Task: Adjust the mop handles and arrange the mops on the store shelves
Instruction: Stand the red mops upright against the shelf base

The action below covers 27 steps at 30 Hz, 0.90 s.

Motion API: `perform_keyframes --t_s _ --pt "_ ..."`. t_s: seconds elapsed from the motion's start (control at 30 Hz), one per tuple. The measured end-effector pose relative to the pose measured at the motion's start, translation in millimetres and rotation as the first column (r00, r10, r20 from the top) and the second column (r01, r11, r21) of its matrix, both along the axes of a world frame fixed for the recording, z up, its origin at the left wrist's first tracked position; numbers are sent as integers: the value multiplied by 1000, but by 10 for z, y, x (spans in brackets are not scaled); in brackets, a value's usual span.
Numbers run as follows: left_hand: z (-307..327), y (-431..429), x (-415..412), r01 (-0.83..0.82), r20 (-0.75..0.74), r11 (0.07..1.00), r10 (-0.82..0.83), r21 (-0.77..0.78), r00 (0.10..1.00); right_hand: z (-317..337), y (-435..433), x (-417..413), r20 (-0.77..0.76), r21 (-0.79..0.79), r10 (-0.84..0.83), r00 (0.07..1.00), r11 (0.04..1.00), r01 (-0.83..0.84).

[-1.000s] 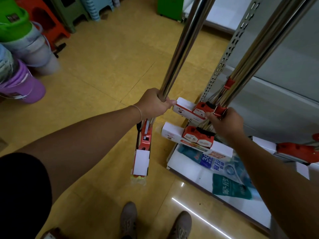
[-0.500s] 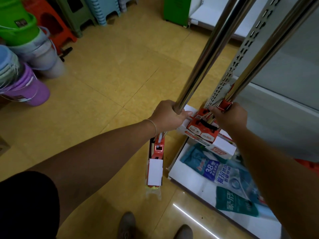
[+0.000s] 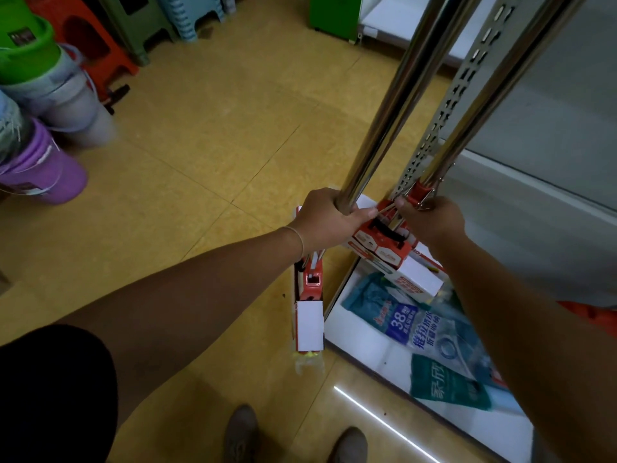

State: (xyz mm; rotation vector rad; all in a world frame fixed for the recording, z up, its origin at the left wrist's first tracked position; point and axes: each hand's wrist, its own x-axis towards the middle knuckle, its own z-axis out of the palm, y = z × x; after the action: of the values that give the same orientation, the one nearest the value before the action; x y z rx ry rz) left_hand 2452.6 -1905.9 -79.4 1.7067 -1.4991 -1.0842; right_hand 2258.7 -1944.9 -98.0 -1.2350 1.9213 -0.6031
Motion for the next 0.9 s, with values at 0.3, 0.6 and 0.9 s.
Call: perform_keyframes --t_s 0.3,0.6,0.9 --pt "137 96 48 327 -98 943 -321 58 942 -47 1019 104 52 -49 171 984 984 -169" --pt "86 177 -148 446 64 890 -452 90 889 -57 1380 605 120 -190 326 938 935 -301" --pt "56 236 -534 360 163 932 -350 -36 922 -216 1302 256 7 -185 206 979 962 -201"
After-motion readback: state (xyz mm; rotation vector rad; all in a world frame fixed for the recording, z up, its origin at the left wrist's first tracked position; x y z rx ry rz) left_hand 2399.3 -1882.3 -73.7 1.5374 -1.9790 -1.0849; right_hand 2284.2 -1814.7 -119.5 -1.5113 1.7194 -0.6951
